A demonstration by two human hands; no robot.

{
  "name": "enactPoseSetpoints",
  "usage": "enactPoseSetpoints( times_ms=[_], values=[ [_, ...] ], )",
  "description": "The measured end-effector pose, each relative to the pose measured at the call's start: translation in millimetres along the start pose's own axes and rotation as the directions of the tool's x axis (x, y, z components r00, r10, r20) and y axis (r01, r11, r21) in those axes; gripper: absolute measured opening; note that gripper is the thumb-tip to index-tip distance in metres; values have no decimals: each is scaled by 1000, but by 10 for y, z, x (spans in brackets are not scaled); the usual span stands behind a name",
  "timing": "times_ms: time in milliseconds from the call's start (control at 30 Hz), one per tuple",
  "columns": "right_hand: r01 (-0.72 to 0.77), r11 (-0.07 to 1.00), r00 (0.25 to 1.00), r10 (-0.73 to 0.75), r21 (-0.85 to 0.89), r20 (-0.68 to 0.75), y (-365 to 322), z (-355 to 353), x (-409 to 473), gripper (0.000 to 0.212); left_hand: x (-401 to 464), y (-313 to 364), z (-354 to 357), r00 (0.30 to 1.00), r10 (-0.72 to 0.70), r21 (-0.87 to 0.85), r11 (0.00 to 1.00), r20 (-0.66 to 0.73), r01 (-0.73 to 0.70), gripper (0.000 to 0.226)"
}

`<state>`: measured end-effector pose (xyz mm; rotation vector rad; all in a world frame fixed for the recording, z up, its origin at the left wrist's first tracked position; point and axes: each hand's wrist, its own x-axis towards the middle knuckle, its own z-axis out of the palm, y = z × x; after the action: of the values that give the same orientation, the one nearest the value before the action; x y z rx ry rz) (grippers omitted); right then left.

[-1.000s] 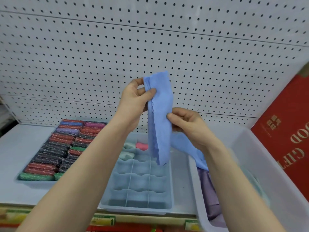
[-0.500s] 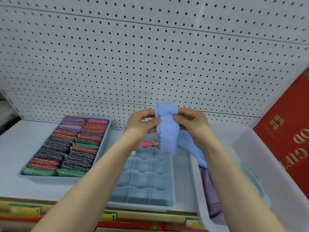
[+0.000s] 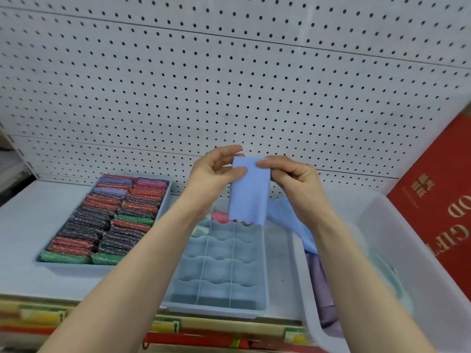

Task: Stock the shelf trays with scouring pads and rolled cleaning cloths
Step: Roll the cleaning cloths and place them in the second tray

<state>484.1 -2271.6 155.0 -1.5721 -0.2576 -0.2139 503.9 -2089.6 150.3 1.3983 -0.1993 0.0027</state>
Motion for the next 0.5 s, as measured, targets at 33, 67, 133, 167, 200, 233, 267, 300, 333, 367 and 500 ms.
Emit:
enactPoseSetpoints(
  times_ms=[33,67,133,167,200,233,267,300,333,367,500],
  values=[
    [-34,997,999,33,73,11,-13,10,-6,32,-1,-9,-5,1000,-2,3,1000,-22,2,36],
    [-77,988,997,73,135,32,-12,11,-14,33,-2,-5,-8,999,-8,-25,1000,-51,6,36],
    [-152,981,987,145,120,71,28,26,-47,34,5,13,-22,993,-26,-110,994,-112,14,35],
    [-180,981,981,173,79,86,62,49,-67,33,10,15,-31,991,-41,-152,988,-129,21,34],
    [-197,979,977,192,48,89,105,71,-80,28,12,11,-44,989,-64,-196,980,-136,37,33],
    [-209,977,976,206,38,72,137,92,-85,22,8,-2,-61,987,-100,-229,971,-129,69,32],
    [-218,975,975,217,42,38,153,109,-84,16,-9,-20,-79,984,-150,-253,960,-96,121,30],
    [-227,973,974,227,51,0,158,122,-78,12,-40,-41,-94,978,-207,-258,947,-41,190,28],
    [-232,971,972,234,59,-34,160,130,-69,9,-83,-75,-104,964,-265,-243,934,22,262,27],
    [-233,971,970,236,63,-59,153,138,-66,9,-128,-115,-111,947,-315,-213,922,65,322,27],
    [-186,982,982,186,12,-15,142,159,-104,20,-199,-208,-129,930,-368,-202,910,2,361,25]
  ],
)
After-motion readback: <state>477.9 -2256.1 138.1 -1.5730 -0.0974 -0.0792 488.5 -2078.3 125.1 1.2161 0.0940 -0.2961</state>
